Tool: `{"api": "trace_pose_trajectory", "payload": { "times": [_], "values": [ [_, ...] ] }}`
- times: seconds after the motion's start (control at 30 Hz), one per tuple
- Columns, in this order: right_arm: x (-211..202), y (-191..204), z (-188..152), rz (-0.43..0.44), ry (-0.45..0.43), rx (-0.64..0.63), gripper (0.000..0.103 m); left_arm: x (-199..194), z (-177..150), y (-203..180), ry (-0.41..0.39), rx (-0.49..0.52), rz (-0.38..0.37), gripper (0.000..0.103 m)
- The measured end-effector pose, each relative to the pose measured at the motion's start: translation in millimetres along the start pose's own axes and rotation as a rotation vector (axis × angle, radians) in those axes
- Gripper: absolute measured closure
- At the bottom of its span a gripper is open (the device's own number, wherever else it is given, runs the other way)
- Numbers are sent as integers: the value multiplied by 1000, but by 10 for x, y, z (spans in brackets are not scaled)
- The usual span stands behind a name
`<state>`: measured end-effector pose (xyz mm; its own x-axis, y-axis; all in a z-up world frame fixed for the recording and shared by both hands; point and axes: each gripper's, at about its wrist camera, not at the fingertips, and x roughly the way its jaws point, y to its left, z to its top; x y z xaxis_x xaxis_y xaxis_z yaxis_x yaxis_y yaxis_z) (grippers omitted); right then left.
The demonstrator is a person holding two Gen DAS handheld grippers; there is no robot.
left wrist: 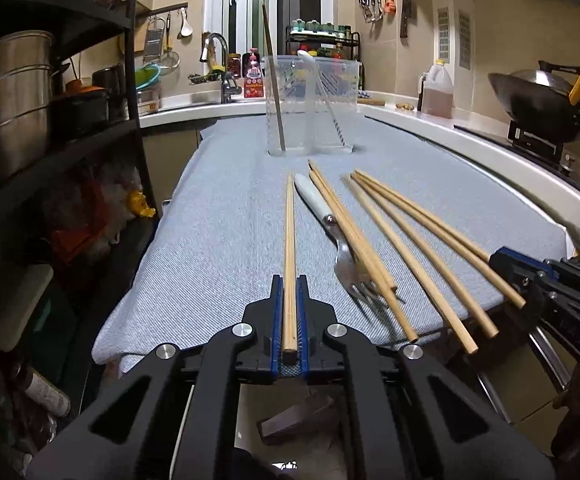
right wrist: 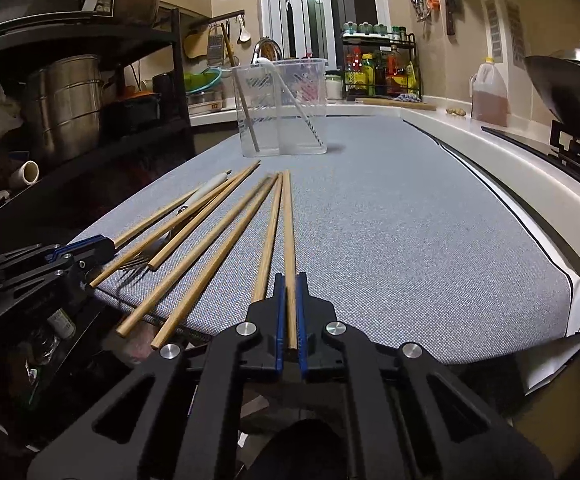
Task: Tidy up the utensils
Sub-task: 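Lift both chopsticks upright and carry them toward the clear holder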
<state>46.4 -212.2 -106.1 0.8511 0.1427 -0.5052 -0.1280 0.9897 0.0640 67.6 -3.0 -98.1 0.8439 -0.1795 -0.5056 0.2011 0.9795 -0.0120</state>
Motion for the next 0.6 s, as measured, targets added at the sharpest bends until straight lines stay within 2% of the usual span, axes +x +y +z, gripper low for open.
{"api": "trace_pose_trajectory", "payload": {
  "times": [0.23, 0.6],
  "values": [
    [-117, -58, 97, -32, -12, 6, 98, -250, 211, -19, -96, 9, 9, 96],
    [-331, -63, 373, -41, -90, -10, 98, -474, 464, -86, -196, 49, 21, 96]
  ]
}}
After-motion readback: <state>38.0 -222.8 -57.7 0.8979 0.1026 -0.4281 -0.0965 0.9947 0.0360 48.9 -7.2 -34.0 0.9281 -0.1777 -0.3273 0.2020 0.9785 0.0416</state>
